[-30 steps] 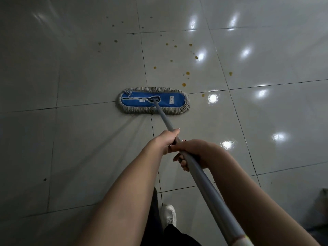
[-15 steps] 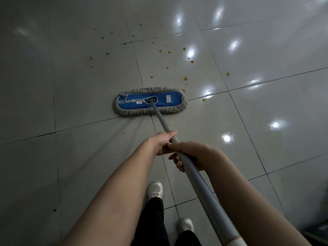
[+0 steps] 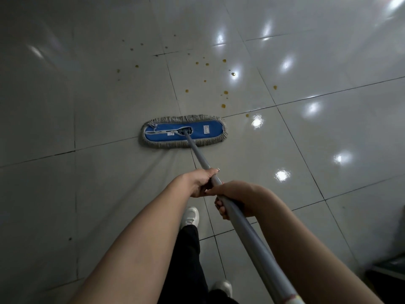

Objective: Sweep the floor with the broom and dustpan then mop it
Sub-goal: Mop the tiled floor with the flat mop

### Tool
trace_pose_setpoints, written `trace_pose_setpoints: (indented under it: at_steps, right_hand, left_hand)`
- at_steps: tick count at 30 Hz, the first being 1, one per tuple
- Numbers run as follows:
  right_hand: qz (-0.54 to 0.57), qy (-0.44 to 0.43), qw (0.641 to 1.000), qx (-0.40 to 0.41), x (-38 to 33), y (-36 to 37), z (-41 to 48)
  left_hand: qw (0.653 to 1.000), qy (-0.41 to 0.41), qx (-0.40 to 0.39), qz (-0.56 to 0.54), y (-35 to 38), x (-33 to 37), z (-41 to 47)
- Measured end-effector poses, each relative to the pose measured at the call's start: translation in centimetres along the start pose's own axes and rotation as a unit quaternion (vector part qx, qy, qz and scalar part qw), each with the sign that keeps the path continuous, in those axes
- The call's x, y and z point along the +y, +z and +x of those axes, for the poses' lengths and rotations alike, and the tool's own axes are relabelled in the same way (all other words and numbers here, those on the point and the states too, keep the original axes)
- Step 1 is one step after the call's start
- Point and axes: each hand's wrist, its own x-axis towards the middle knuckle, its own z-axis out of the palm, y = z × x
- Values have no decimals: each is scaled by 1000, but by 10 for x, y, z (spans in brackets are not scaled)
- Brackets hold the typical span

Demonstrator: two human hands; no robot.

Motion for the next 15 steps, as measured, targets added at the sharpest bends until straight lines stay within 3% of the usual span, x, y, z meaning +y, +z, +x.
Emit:
trace_pose_setpoints:
  at_steps: [9,15]
  right_hand:
    - [-54,14,998,-28,155,25,-38]
    - [-42,23,999,-5,194,34,-41]
  left_hand:
    - [1000,-19,-3,10,51,-147,-52]
    - [999,-32,8,-44,66,-184,-77]
